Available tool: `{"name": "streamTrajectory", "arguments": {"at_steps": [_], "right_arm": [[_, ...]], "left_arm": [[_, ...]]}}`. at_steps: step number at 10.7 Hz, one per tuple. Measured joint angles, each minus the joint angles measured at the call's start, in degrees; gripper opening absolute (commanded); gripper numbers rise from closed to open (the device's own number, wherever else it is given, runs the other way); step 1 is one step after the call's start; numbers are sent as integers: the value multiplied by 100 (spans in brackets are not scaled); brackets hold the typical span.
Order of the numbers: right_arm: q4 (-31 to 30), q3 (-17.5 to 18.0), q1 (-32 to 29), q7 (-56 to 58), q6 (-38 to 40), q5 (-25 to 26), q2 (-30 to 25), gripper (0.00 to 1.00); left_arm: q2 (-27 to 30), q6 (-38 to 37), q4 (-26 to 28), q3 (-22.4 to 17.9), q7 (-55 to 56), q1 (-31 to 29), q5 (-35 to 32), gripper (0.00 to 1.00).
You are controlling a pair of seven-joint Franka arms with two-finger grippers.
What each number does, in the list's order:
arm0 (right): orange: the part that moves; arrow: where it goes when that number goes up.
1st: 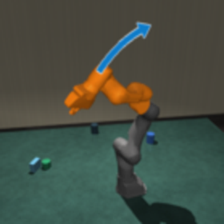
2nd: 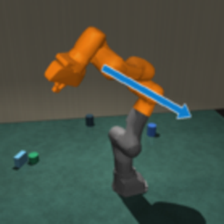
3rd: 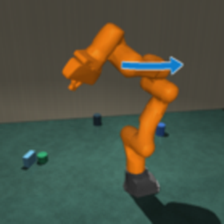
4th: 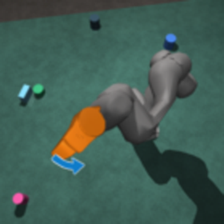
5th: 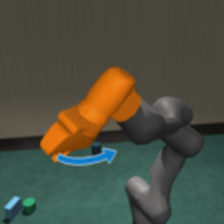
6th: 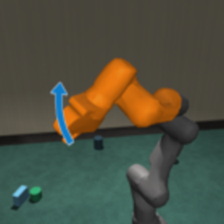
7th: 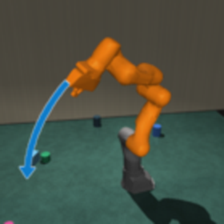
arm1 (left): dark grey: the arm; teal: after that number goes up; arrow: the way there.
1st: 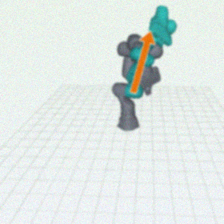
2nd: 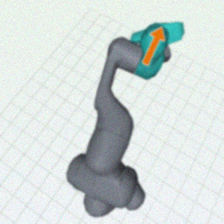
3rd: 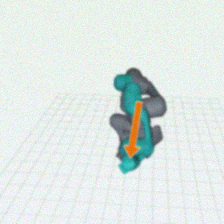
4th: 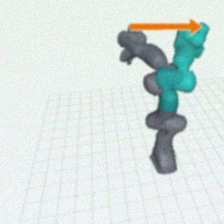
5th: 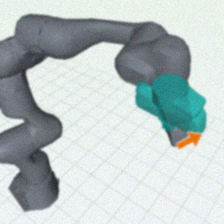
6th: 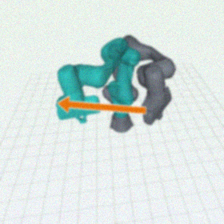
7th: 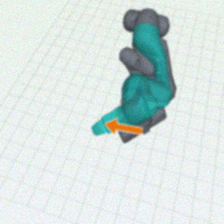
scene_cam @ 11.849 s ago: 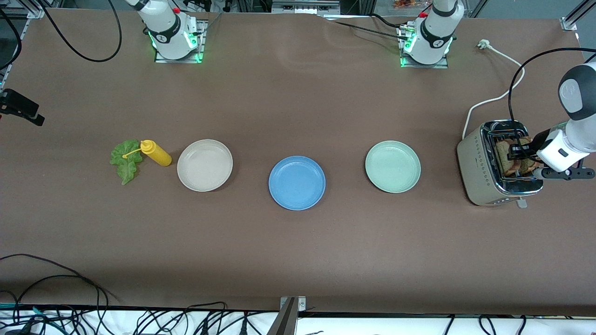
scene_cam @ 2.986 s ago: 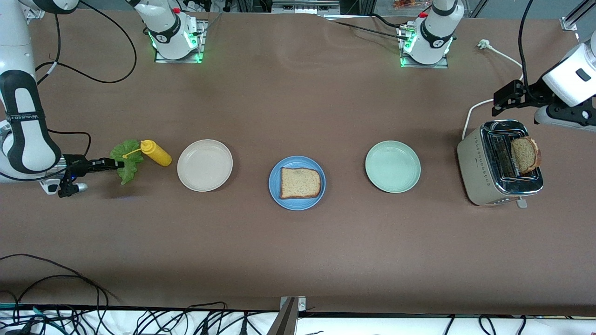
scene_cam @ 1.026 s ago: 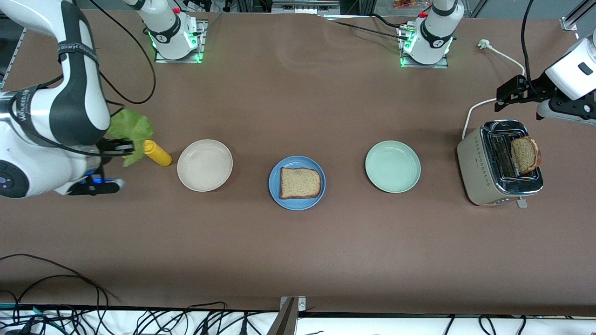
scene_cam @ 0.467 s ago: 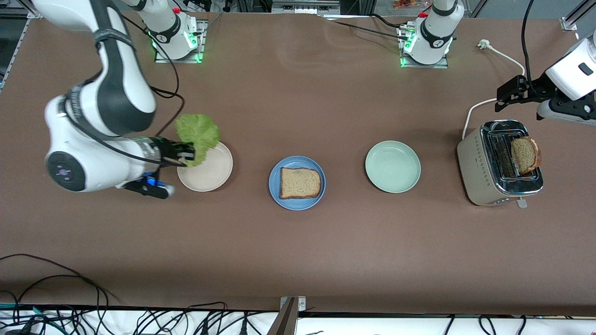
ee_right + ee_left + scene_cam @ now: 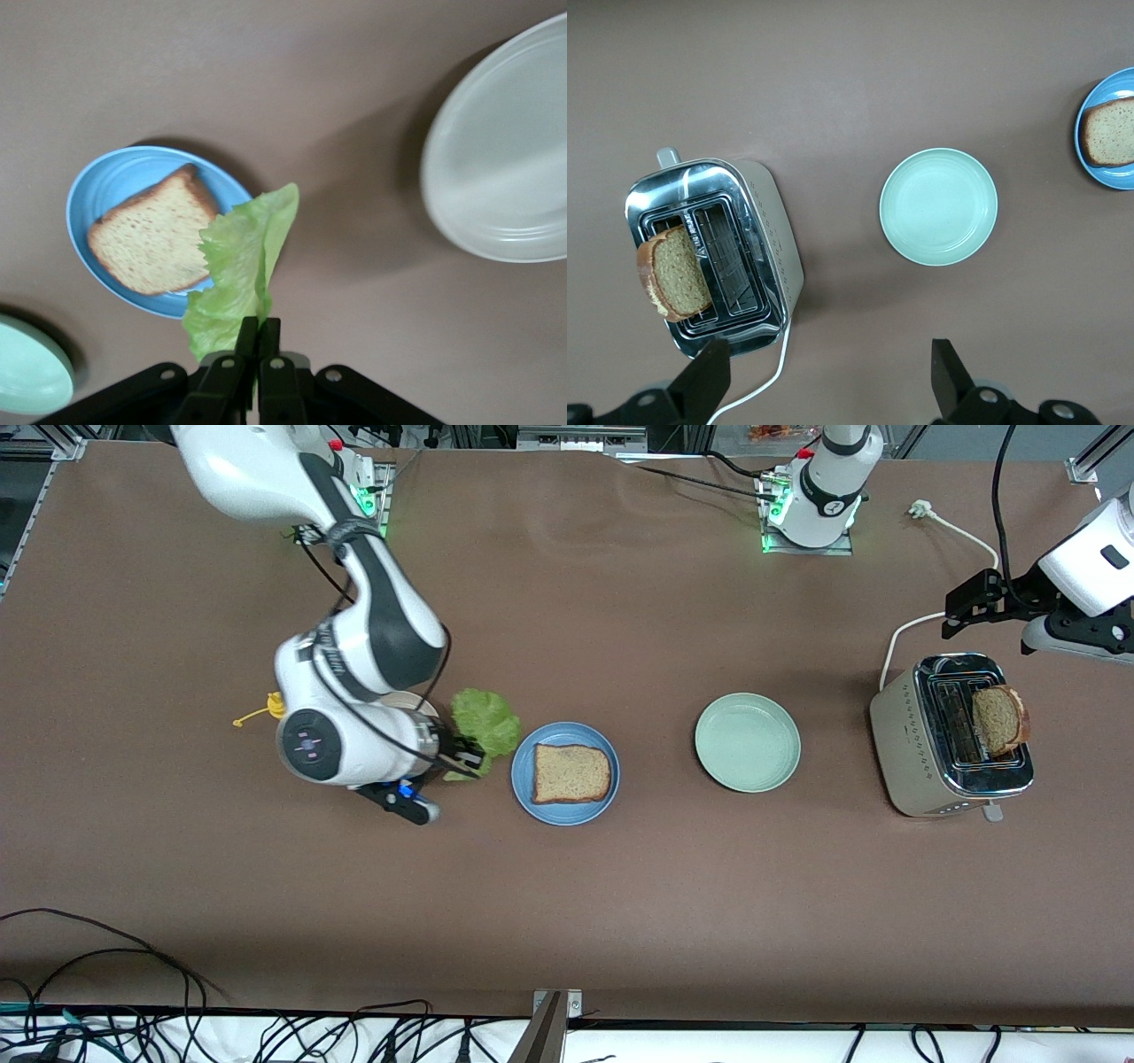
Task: Make sandwich in blue plate with both arms
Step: 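Carry the lettuce over the bread on the blue plate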
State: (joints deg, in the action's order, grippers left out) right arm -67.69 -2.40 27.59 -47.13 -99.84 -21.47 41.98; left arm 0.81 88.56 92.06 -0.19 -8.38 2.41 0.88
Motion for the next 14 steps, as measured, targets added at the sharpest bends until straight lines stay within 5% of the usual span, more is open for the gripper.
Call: {"name": "streamTrajectory", "arguments": {"at_steps": [7, 8, 9, 10, 14], "right_arm": [[-270, -3, 576, -573, -1874, -959, 700, 0], [-278, -3, 630, -572, -2192, -959, 776, 21], [-279, -3, 690, -572, -2523, -959, 828, 89], [-279, -3, 729, -572, -2699, -958, 840, 100], [-284, -26, 842, -572, -2763, -614, 839, 100]], "left_arm": [[0, 48, 1, 0, 0, -2, 0, 100], [0, 58, 1, 0, 0, -3, 0, 100], [0, 97, 1, -1, 0, -3, 0, 100], [0, 122, 1, -1, 0, -3, 0, 100], [0, 130, 1, 1, 0, -3, 0, 100]]}}
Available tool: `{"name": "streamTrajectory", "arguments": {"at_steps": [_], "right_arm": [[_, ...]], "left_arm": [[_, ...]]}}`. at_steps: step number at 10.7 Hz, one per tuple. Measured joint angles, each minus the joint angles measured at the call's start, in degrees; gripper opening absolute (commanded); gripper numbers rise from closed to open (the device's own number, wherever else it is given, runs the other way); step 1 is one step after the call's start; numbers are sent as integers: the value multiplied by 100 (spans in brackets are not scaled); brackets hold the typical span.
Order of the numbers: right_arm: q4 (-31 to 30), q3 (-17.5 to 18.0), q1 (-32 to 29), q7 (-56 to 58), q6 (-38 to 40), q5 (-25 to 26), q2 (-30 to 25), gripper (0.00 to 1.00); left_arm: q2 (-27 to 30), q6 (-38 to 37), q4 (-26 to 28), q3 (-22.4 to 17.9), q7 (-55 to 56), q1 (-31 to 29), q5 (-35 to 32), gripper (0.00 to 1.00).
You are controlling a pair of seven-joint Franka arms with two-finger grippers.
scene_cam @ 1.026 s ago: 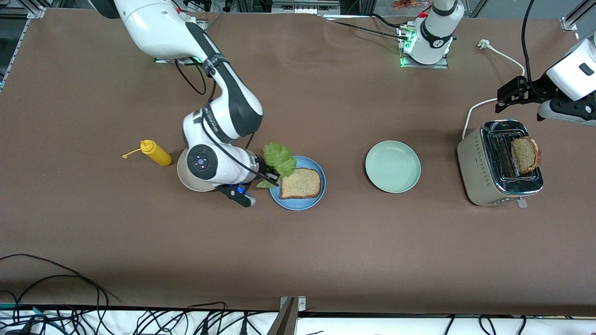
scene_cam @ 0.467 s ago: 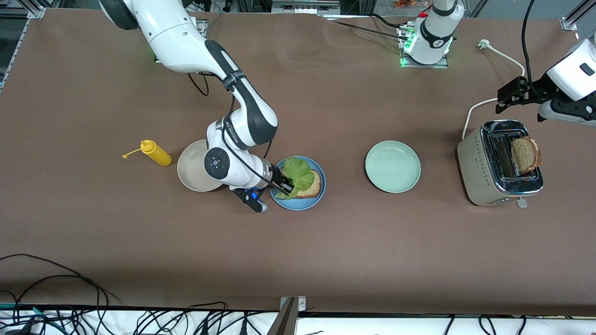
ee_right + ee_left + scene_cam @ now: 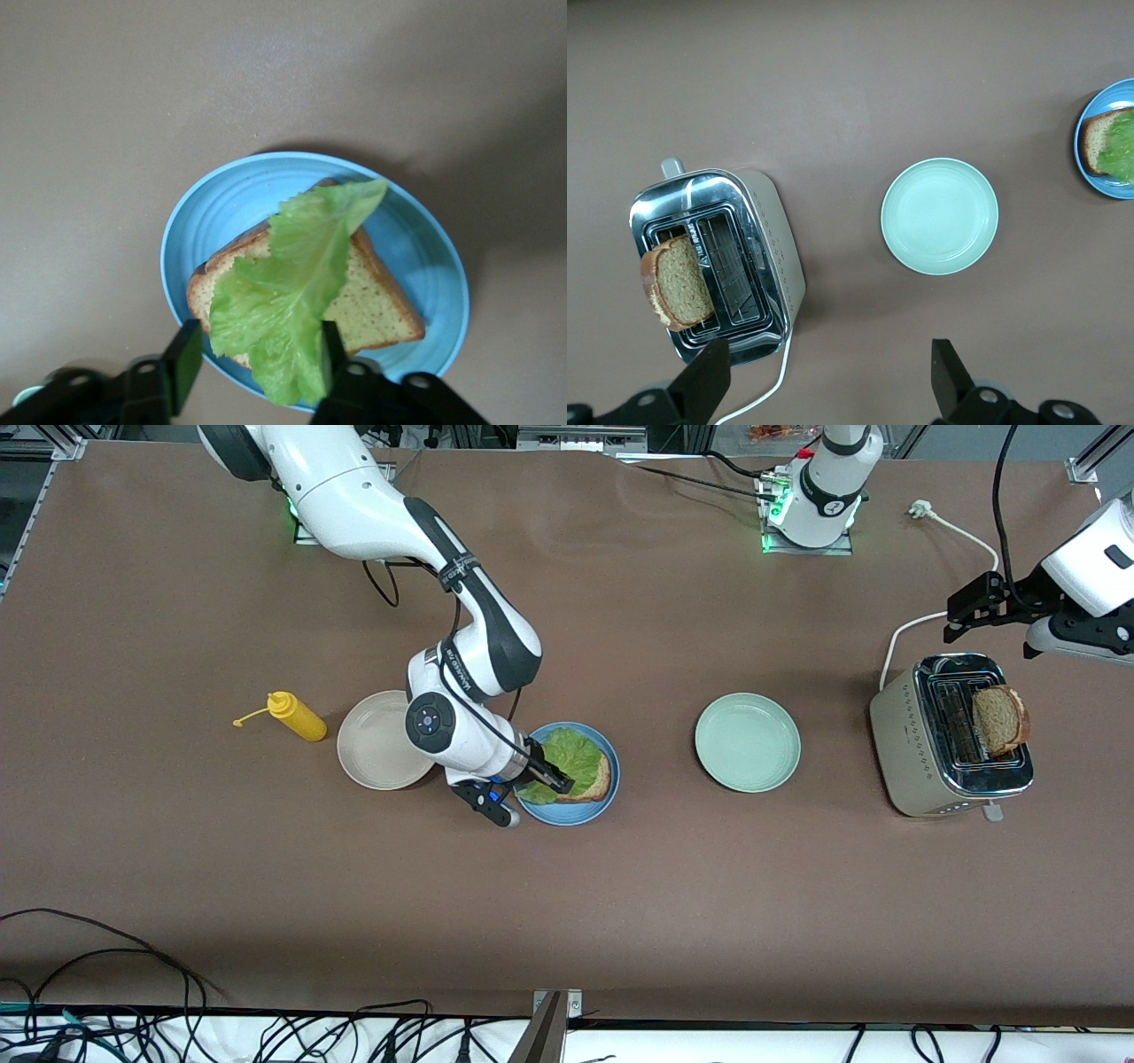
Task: Make sandwich in blue plate with both arms
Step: 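Carry the lettuce over the bread on the blue plate, then open the right gripper, dropping the lettuce onto the bread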
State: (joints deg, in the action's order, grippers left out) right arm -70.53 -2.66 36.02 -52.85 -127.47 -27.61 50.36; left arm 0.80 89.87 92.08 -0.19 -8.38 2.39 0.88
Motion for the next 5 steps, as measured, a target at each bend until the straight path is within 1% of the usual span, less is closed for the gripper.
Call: {"name": "streamTrajectory", "arguments": {"at_steps": [2, 5], "right_arm": [[20, -128, 21, 4, 119, 507, -84, 100], [50, -342, 4, 120, 970, 1613, -517, 100]], "left_arm": [[0, 2, 0, 3, 0, 0, 0, 100], [0, 4, 1, 5, 0, 0, 0, 100]]}}
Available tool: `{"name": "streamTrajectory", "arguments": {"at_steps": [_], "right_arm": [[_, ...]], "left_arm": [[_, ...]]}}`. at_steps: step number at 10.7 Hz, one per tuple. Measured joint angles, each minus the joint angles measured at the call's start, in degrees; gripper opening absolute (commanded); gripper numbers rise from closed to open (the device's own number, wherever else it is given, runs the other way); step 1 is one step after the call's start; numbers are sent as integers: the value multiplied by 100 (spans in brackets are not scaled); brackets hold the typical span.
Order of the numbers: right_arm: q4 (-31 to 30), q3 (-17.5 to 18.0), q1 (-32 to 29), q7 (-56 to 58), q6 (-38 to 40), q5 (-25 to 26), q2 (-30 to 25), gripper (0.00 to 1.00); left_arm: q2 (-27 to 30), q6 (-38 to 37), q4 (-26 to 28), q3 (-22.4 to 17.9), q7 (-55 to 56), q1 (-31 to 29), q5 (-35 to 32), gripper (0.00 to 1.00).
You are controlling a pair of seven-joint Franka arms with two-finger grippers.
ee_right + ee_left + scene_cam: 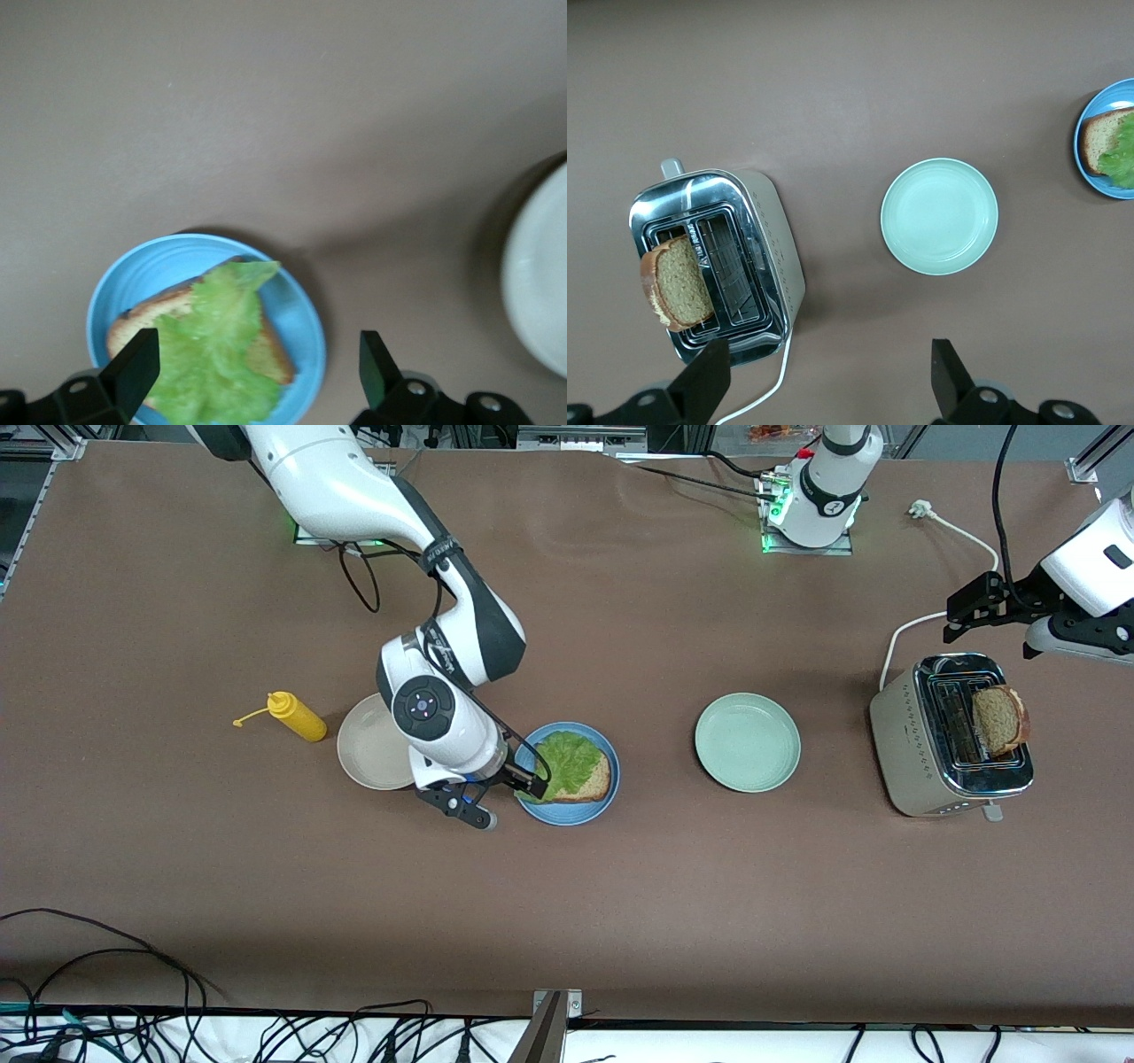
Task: Make sandwich in blue plate with both arms
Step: 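Open the right gripper, dropping the lettuce onto the bread, then move the right gripper back toward the yellow squeeze bottle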
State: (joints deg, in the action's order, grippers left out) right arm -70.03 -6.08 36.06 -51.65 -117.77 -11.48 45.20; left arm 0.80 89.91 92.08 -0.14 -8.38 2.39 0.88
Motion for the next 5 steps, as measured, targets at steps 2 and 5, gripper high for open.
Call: {"name": "streamTrajectory", "arguments": {"at_steps": [2, 5], "right_arm": [[3, -136, 6, 550, 654, 418, -276, 100], [14, -776, -19, 2138, 1711, 459, -731, 100]], "left_arm": [[0, 1, 1, 2, 0, 0, 0, 100], [0, 2, 1, 6, 0, 0, 0, 100]]}}
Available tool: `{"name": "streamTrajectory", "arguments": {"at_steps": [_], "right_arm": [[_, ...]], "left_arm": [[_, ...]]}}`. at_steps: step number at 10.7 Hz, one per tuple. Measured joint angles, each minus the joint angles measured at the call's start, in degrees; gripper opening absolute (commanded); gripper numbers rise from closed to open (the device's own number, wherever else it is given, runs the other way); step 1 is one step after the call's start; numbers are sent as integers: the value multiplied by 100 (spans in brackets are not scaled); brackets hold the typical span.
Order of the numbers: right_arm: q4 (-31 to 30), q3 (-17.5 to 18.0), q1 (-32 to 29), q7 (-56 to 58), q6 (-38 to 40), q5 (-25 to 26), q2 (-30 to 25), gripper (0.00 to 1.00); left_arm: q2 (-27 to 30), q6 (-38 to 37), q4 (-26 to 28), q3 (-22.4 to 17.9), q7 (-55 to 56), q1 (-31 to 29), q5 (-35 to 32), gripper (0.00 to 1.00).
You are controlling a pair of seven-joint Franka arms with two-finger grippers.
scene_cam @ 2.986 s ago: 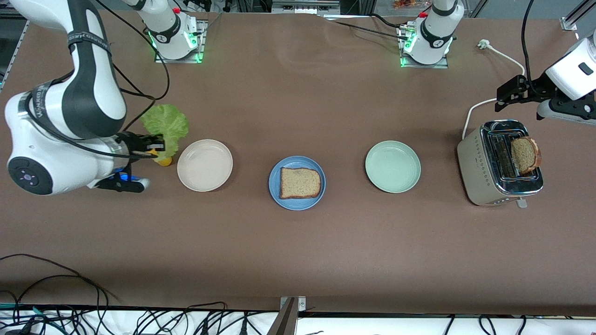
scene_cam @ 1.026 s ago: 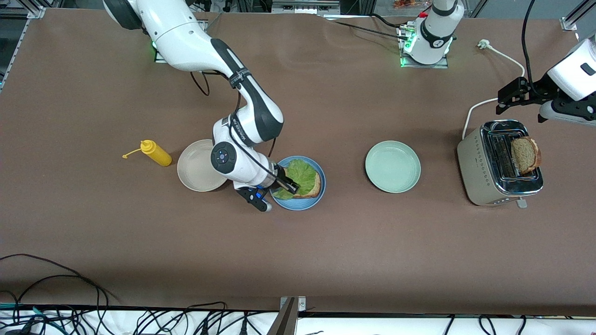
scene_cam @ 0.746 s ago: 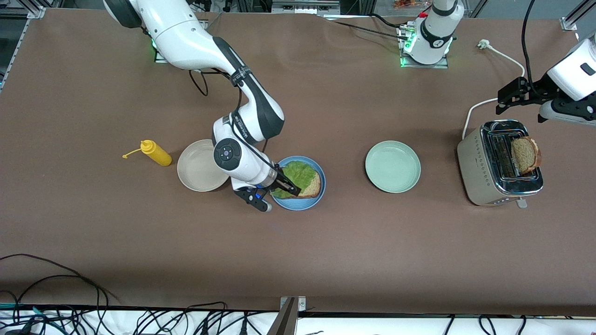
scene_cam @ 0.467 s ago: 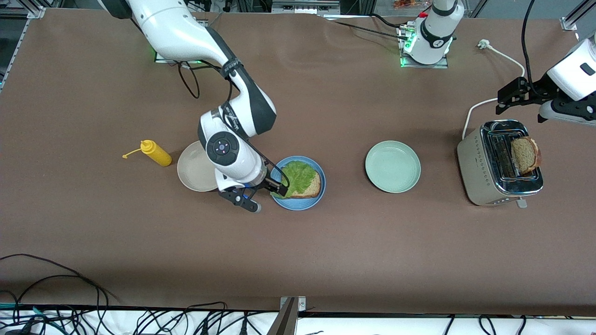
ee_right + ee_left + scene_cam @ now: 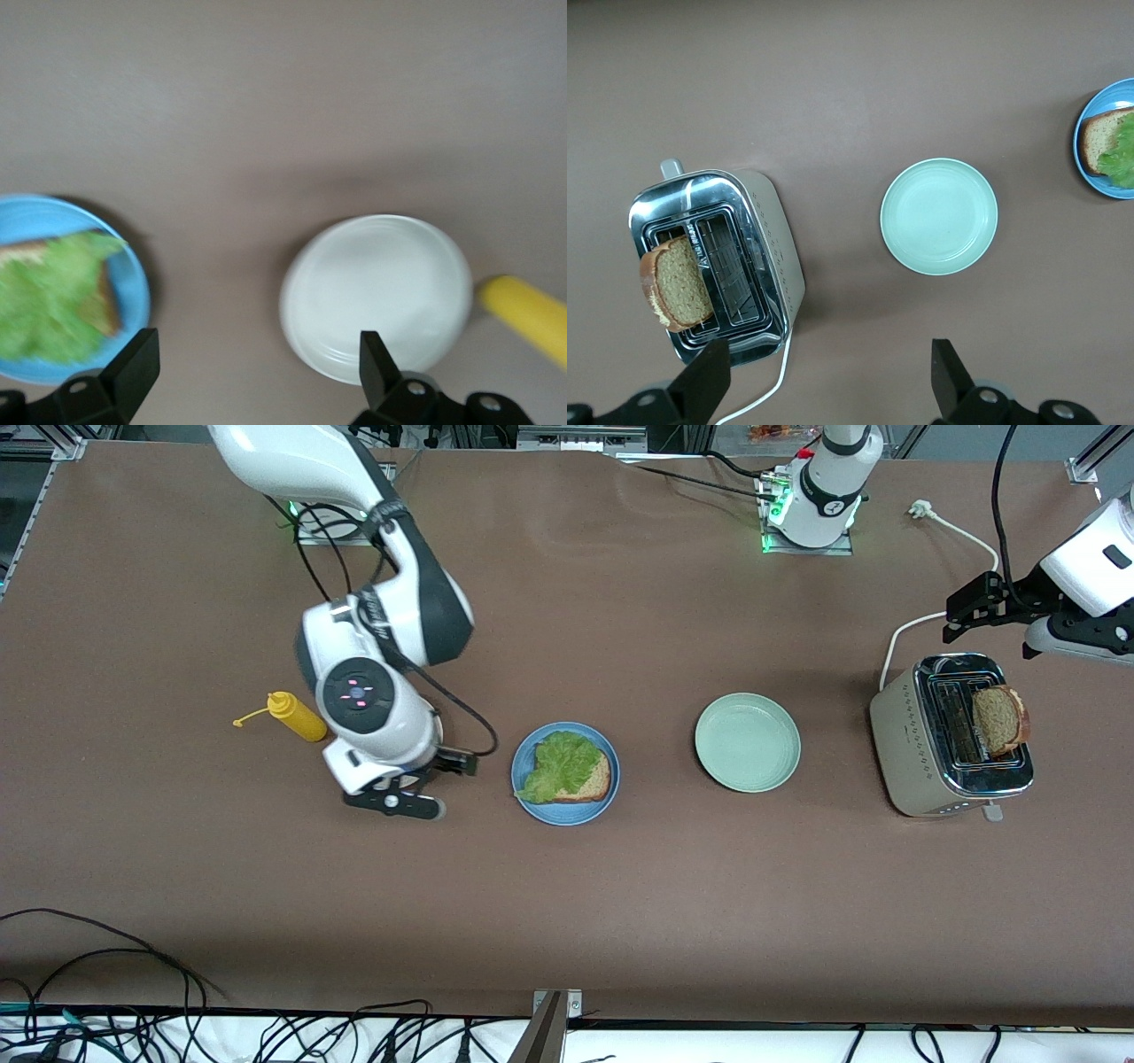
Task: Make sandwich in blue plate with both arms
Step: 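Move the right gripper back toward the yellow squeeze bottle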
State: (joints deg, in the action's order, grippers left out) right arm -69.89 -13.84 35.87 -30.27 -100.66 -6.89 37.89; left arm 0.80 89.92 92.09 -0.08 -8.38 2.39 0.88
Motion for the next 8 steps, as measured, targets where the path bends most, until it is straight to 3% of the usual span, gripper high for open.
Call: {"name": "streamTrajectory", "arguments": {"at_steps": [4, 5, 8], "right_arm": [[-181, -772, -87, 2072, 1209, -2, -663, 100], [-519, -790, -226, 2418, 1165, -2, -907, 100], [-2309, -719, -890, 3705, 277, -2, -1897, 100]], "left_arm": [[0, 0, 1, 1, 0, 0, 0, 100], [0, 1, 1, 0, 0, 0, 0, 100], [0, 2, 2, 3, 0, 0, 0, 100]]}}
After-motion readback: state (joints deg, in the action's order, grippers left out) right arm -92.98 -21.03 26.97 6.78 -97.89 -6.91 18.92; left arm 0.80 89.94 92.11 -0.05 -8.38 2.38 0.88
